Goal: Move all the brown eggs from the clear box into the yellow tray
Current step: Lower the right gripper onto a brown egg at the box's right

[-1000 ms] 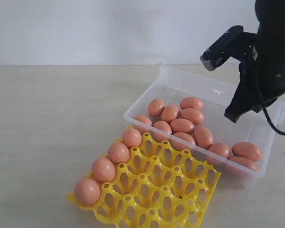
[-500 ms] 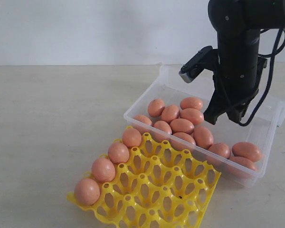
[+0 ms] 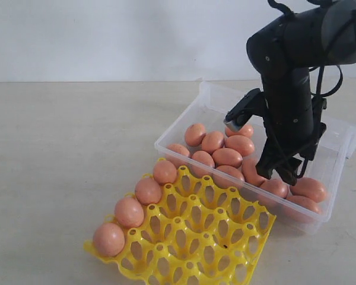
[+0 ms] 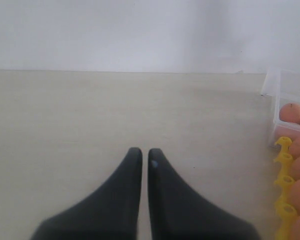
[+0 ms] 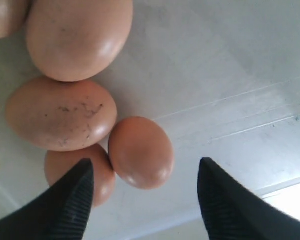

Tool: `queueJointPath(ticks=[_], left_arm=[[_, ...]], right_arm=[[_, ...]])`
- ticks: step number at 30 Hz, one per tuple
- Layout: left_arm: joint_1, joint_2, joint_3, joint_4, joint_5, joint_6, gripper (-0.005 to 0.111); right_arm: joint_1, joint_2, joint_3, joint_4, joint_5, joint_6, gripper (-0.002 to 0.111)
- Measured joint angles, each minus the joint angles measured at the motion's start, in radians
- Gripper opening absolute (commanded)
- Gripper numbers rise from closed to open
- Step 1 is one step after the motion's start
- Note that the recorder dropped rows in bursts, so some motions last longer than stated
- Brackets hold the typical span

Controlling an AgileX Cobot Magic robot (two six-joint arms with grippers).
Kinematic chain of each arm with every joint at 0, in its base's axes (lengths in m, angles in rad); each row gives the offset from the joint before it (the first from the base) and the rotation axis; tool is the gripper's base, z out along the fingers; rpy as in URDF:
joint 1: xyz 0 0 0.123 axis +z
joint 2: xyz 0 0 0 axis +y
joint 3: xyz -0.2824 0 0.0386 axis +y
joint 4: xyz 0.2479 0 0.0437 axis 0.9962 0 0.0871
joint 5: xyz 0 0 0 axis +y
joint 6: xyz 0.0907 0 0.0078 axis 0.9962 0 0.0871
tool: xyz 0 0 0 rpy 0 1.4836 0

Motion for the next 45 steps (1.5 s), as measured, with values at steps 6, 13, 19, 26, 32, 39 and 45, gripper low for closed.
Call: queueJointPath(ticks=[6, 13, 19, 26, 32, 39, 45], left_arm=[[0.0, 0.0, 0.0, 0.0, 0.0, 0.0, 0.004], [0.0, 0.0, 0.0, 0.0, 0.0, 0.0, 0.004], [0.0, 0.0, 0.0, 0.0, 0.0, 0.0, 0.004], [0.0, 0.0, 0.0, 0.0, 0.0, 0.0, 0.004], [0.0, 0.0, 0.0, 0.0, 0.0, 0.0, 0.004], [0.0, 0.0, 0.0, 0.0, 0.0, 0.0, 0.004], [0.0, 0.0, 0.0, 0.0, 0.0, 0.0, 0.004]], right_arm=[[-0.045, 0.021, 0.0, 0.0, -0.004, 0.022, 0.054], [-0.144, 0.021, 0.0, 0.112, -0.026, 0.033, 0.054], [-0.154, 0.021, 0.0, 0.223, -0.041, -0.068, 0.054], [-0.154, 0.021, 0.0, 0.23, -0.043, -0.082, 0.054], [-0.154, 0.038, 0.0, 0.224, -0.043, -0.084, 0.054], [-0.156, 0.086, 0.0, 0.215, -0.051, -0.086, 0.054], [-0.156, 0.093, 0.0, 0.211, -0.055, -0.086, 0.046]])
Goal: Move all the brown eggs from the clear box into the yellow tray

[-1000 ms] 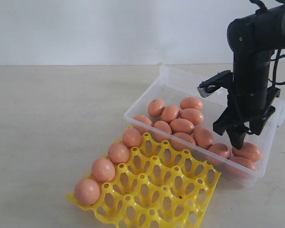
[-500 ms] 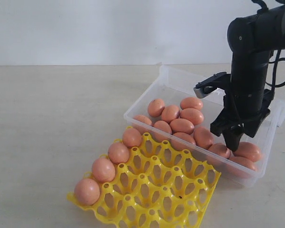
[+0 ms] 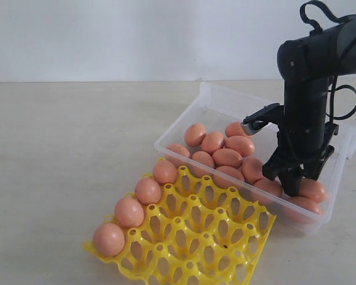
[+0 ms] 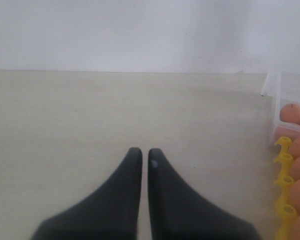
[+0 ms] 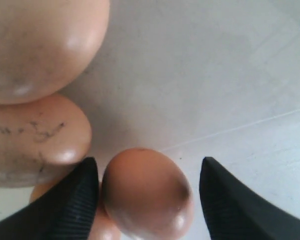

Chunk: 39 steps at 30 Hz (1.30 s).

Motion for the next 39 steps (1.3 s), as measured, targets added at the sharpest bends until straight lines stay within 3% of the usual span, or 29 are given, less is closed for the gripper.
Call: queueJointPath(ticks=[6, 18, 30, 35, 39], left_arm=[[0.0, 0.0, 0.0, 0.0, 0.0, 0.0, 0.004], [0.0, 0.0, 0.0, 0.0, 0.0, 0.0, 0.004], [0.0, 0.0, 0.0, 0.0, 0.0, 0.0, 0.004], [0.0, 0.0, 0.0, 0.0, 0.0, 0.0, 0.004], [0.0, 0.0, 0.0, 0.0, 0.0, 0.0, 0.004]], right_arm=[[0.0, 0.01, 0.0, -0.004, 0.0, 0.006, 0.0], [0.0, 0.006, 0.0, -0.035, -0.014, 0.01, 0.0], [0.0, -0.175, 0.0, -0.02, -0.255, 0.142, 0.0], [-0.003, -0.234, 0.013, 0.188, -0.385, 0.148, 0.0], [-0.001, -0.329, 0.118, 0.507, -0.608, 0.004, 0.0]])
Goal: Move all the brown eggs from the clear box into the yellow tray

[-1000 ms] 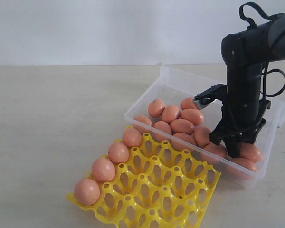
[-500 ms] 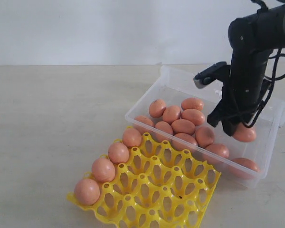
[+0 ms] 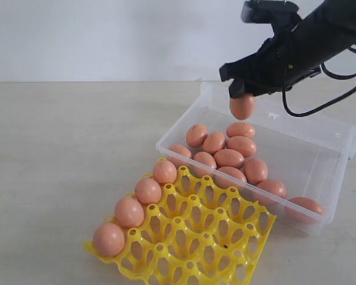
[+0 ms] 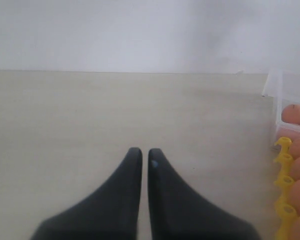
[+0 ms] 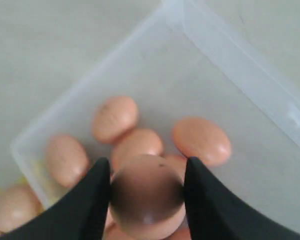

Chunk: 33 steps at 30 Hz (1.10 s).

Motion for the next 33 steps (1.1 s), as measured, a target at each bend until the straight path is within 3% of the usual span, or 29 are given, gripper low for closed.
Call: queueJointPath(ticks=[4, 7, 14, 17, 21, 25, 28, 29, 31, 32, 33], left_arm=[[0.0, 0.0, 0.0, 0.0, 0.0, 0.0, 0.004], [0.0, 0.0, 0.0, 0.0, -0.002, 0.0, 0.004], [0.0, 0.0, 0.0, 0.0, -0.002, 0.0, 0.004], [0.0, 0.0, 0.0, 0.0, -0.002, 0.0, 0.004], [0.0, 0.0, 0.0, 0.0, -0.002, 0.0, 0.004], [0.0, 0.0, 0.0, 0.0, -0.002, 0.0, 0.004], [0.0, 0.0, 0.0, 0.0, -0.002, 0.0, 0.004], [0.0, 0.0, 0.0, 0.0, -0.002, 0.0, 0.004], [0.0, 0.0, 0.0, 0.0, -0.002, 0.0, 0.004], [0.0, 0.0, 0.0, 0.0, -0.002, 0.0, 0.004], [0.0, 0.0, 0.0, 0.0, -0.002, 0.0, 0.004]], right_arm=[[0.058, -0.134, 0.188, 0.263, -0.265, -0.199, 0.0], [0.172, -0.231, 0.353, 0.351, -0.452, -0.322, 0.0], [0.385, -0.267, 0.517, 0.374, -0.575, -0.352, 0.0], [0.527, -0.265, 0.565, 0.367, -0.692, -0.354, 0.0], [0.568, -0.206, 0.58, 0.365, -0.932, -0.272, 0.0], [0.57, -0.194, 0.58, 0.36, -1.028, -0.298, 0.0], [0.555, -0.198, 0.562, 0.463, -1.21, -0.331, 0.0], [0.513, -0.2, 0.52, 0.528, -1.136, -0.382, 0.0], [0.372, -0.195, 0.429, 0.63, -0.824, -0.482, 0.0], [0.241, -0.163, 0.346, 0.658, -0.526, -0.518, 0.0], [0.167, -0.136, 0.297, 0.662, -0.366, -0.521, 0.0]])
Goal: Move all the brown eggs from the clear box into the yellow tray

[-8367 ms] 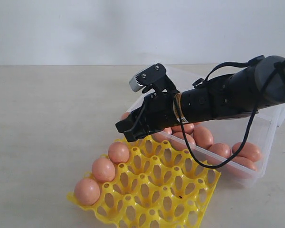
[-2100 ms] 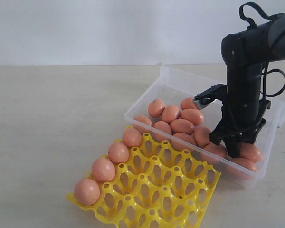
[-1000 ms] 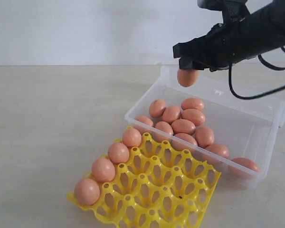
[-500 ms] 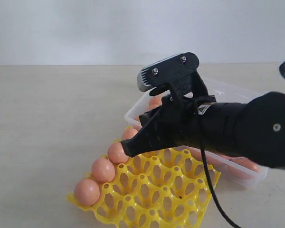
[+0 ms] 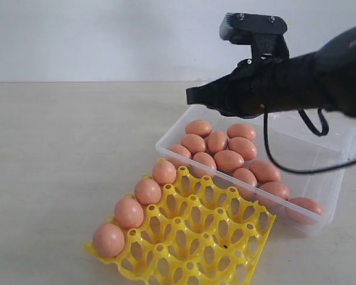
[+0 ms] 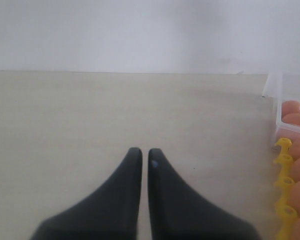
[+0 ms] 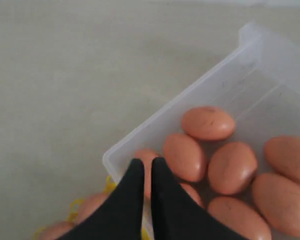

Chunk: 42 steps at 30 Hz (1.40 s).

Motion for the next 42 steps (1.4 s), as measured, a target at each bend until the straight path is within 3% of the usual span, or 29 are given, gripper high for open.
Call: queueJointPath(ticks=[5, 8, 11, 13, 18, 20, 25, 42], left_arm=[[0.0, 0.0, 0.0, 0.0, 0.0, 0.0, 0.004], [0.0, 0.0, 0.0, 0.0, 0.0, 0.0, 0.004], [0.0, 0.0, 0.0, 0.0, 0.0, 0.0, 0.004], [0.0, 0.0, 0.0, 0.0, 0.0, 0.0, 0.004], [0.0, 0.0, 0.0, 0.0, 0.0, 0.0, 0.004], [0.0, 0.0, 0.0, 0.0, 0.0, 0.0, 0.004], [0.0, 0.0, 0.0, 0.0, 0.0, 0.0, 0.004], [0.0, 0.0, 0.0, 0.0, 0.0, 0.0, 0.004]], right_arm=[[-0.275, 0.139, -0.23, -0.112, 0.531, 0.034, 0.0], [-0.32, 0.193, -0.338, -0.387, 0.741, 0.163, 0.0], [-0.3, 0.228, -0.381, -0.714, 0.895, 0.29, 0.0], [-0.285, 0.24, -0.385, -0.85, 0.906, 0.358, 0.005], [-0.233, 0.242, -0.394, -0.928, 0.899, 0.354, 0.043], [-0.211, 0.246, -0.394, -0.931, 0.896, 0.34, 0.051], [-0.165, 0.296, -0.394, -0.941, 0.858, 0.332, 0.051], [-0.162, 0.415, -0.394, -0.992, 0.741, 0.337, 0.051]])
